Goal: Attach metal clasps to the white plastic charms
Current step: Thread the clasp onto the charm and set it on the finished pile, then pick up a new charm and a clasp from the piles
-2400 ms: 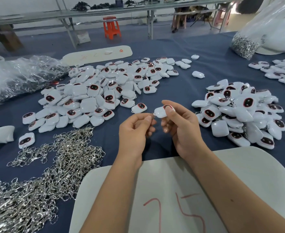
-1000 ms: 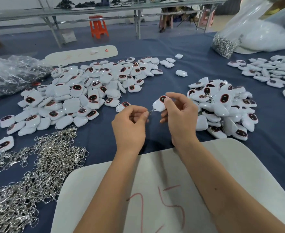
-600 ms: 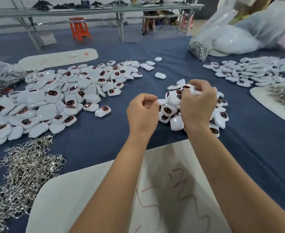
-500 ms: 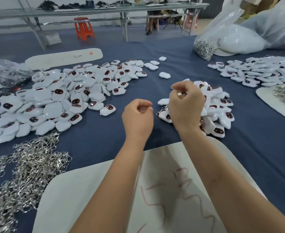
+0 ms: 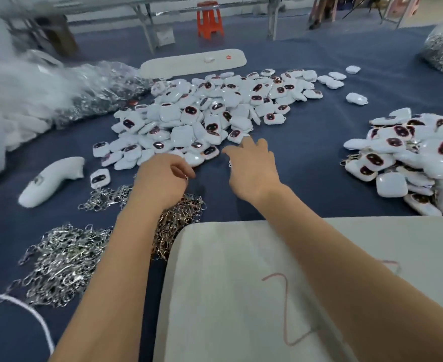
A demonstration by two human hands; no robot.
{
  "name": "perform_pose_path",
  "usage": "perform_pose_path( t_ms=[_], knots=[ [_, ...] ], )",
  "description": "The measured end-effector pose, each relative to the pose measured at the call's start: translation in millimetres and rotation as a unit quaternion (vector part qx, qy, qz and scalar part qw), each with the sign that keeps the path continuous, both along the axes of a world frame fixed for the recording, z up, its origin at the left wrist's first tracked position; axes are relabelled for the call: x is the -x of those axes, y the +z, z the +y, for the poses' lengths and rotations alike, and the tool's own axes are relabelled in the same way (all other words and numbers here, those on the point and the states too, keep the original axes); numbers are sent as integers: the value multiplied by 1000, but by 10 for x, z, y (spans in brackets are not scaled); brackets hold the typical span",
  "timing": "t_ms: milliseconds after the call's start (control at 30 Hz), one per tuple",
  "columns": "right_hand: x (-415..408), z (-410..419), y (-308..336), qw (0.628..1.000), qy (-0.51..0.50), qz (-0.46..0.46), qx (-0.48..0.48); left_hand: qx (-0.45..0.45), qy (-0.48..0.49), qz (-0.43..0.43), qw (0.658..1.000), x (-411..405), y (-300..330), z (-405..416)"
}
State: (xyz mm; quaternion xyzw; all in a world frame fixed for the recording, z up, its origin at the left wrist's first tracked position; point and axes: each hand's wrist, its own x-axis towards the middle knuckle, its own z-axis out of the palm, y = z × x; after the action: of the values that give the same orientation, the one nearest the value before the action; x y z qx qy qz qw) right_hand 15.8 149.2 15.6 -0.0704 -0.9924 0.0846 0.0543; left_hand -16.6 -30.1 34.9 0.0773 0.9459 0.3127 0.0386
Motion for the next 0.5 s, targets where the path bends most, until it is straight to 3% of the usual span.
perform_pose_path(
  t_ms=[200,400,500],
  knots=[
    [-54,-293,14,994,96,-19,43,92,-127,-54,986,-67,99,-155],
    [-150,-272,110,973,176,-101,109,114,-100,-65,986,-84,114,-81],
    [-163,-299,77,974,178,-73,123,112,-84,-62,988,-81,117,-48]
  ],
)
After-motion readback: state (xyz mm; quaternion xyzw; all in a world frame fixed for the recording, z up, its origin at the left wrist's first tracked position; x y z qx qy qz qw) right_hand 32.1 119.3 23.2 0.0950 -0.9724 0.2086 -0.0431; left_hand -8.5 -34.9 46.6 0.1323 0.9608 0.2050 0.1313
